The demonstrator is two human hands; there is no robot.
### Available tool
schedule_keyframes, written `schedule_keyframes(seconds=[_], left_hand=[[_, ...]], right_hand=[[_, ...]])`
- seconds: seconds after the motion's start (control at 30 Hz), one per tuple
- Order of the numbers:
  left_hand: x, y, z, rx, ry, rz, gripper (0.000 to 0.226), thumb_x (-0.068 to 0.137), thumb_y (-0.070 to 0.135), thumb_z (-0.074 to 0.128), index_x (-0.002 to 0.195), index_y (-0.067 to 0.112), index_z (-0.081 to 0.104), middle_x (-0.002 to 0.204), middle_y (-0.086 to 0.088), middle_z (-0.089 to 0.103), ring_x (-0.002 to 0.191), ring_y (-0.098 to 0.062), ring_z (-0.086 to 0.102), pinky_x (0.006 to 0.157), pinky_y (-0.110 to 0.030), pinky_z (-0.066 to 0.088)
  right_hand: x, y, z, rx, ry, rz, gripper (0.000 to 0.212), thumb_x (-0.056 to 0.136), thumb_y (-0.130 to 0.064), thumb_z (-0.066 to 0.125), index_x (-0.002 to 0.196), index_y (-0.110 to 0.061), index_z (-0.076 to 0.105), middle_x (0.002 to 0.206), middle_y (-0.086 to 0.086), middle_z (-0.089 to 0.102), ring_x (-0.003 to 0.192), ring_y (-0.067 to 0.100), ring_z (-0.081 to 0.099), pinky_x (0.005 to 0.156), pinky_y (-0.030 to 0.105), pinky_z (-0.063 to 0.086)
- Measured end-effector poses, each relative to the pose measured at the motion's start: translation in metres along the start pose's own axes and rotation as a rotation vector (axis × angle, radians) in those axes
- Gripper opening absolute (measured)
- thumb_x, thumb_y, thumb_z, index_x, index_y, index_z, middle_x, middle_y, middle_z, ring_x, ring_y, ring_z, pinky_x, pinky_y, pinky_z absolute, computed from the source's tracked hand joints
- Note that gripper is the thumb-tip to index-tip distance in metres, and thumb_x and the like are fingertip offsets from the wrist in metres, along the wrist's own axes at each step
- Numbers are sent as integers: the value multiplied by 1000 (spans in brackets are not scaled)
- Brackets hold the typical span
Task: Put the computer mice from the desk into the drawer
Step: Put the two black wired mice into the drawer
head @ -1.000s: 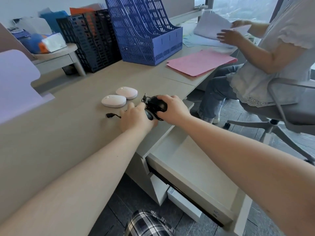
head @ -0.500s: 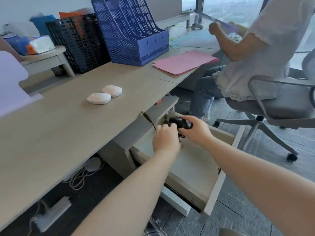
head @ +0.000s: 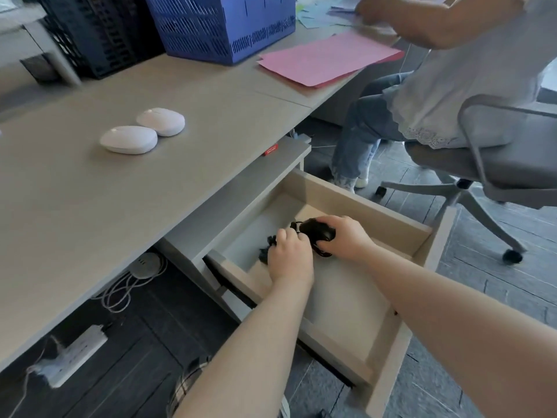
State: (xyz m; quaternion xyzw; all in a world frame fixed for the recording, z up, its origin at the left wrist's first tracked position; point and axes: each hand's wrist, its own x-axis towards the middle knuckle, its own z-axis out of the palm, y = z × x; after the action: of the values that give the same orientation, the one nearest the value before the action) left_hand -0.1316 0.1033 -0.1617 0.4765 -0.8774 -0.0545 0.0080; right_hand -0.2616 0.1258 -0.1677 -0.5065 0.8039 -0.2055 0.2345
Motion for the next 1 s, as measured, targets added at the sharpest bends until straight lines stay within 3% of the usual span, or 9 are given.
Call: schedule_keyframes(seconds=[0.23,0.4,1.0], left_hand=[[9,-5,15,-49,-49,-33,33,89,5,56,120,8,48,129,-12,46,121,-28,39,89,-33,48],[16,-14,10,-274,-107,-260,56,72,35,77,117,11,52,123,-8,46,118,-28,41,90,-34,46],[12,-24,11,-228,-172,-300,49,79,24,74,119,11,49,129,-9,41,121,-27,38,88,-32,47]], right_hand=[[18,-1,14,-45,-50,-35,63,77,-23,70,135,-23,48,119,15,58,113,29,53,93,33,47],[20,3,21,-109,-103,-19,64,79,-31,68,138,-27,43,122,14,55,113,33,56,96,41,49],[21,0,19,-148,-148,-119,64,86,-24,65,143,-24,39,139,6,50,125,29,50,101,39,46]])
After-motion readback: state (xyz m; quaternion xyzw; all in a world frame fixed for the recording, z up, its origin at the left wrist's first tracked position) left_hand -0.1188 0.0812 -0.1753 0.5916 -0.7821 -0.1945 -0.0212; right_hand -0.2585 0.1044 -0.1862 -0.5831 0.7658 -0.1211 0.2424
